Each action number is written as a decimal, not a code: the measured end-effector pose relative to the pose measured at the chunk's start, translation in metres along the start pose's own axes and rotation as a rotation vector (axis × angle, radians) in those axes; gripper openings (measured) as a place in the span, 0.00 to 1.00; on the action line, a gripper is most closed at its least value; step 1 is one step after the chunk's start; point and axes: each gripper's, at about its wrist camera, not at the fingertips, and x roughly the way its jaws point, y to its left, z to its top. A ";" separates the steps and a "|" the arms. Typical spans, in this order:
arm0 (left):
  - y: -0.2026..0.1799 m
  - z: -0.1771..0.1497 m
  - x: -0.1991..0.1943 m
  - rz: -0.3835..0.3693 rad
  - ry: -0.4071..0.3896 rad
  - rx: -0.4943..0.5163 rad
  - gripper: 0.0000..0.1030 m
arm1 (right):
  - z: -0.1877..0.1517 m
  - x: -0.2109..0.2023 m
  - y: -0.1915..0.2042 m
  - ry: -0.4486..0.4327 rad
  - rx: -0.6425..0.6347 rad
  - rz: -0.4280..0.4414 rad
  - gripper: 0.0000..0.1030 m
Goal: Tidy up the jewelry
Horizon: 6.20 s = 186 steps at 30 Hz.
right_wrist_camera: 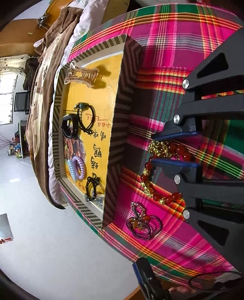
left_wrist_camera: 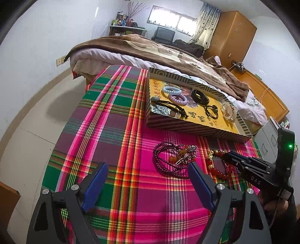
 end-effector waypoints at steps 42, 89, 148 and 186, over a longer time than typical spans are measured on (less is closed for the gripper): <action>-0.016 0.017 0.058 0.183 0.112 0.134 0.77 | -0.016 -0.087 -0.050 -0.212 0.166 0.026 0.05; -0.057 0.022 0.010 -0.017 0.037 0.244 0.29 | -0.019 -0.107 -0.052 -0.264 0.169 0.030 0.05; -0.037 0.032 0.034 -0.104 0.079 0.228 0.43 | -0.007 -0.097 -0.053 -0.259 0.170 0.049 0.05; -0.101 0.081 -0.050 -0.143 -0.176 0.393 0.05 | 0.023 -0.119 -0.055 -0.346 0.142 0.062 0.05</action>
